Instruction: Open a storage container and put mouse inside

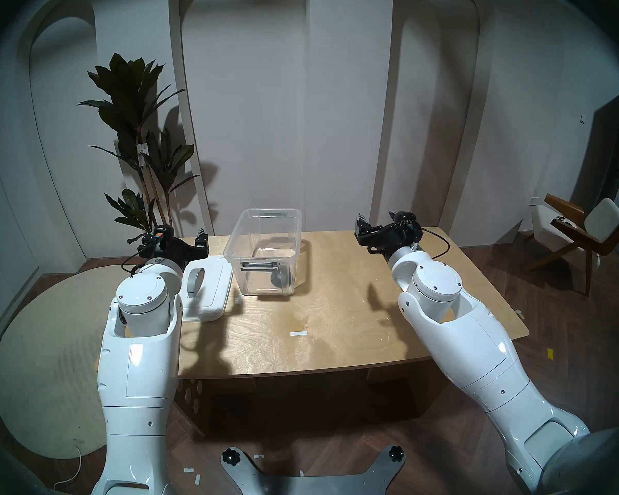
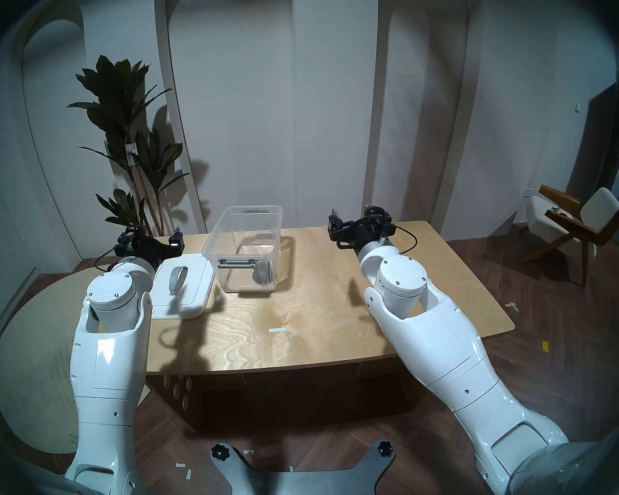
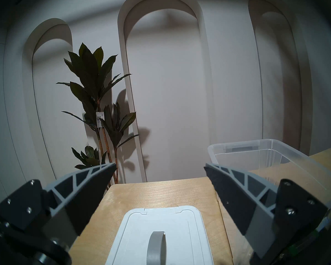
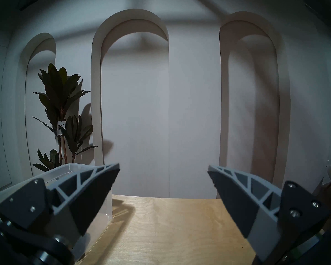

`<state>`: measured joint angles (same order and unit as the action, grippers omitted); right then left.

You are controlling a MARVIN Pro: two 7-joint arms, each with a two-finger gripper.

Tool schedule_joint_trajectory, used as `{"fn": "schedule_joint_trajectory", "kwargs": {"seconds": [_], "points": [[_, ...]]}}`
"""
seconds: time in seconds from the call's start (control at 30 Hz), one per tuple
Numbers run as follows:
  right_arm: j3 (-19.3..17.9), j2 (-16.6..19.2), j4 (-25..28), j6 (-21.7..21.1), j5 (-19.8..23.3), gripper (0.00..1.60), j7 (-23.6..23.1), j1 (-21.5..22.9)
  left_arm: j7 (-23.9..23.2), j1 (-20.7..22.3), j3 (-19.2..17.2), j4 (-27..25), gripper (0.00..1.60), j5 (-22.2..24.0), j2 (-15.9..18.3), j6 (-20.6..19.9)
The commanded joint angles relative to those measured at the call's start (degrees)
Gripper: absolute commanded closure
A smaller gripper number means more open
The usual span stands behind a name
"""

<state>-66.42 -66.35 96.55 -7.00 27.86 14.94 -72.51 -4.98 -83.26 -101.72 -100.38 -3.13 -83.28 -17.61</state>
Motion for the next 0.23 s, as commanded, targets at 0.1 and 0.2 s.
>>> {"fn": "schedule_joint_trajectory", "kwargs": {"seconds": [0.1,0.2], "points": [[-0.39,-0.25,1.39,0.36,0.0,0.0,0.06,0.36,-0.05,1.15,0.1,-1.35,0.0,0.07,0.02,0.52],[-0.42,-0.27,1.39,0.35,-0.02,0.0,0.03,0.35,-0.08,1.16,0.09,-1.35,0.0,0.04,0.0,0.52]]}}
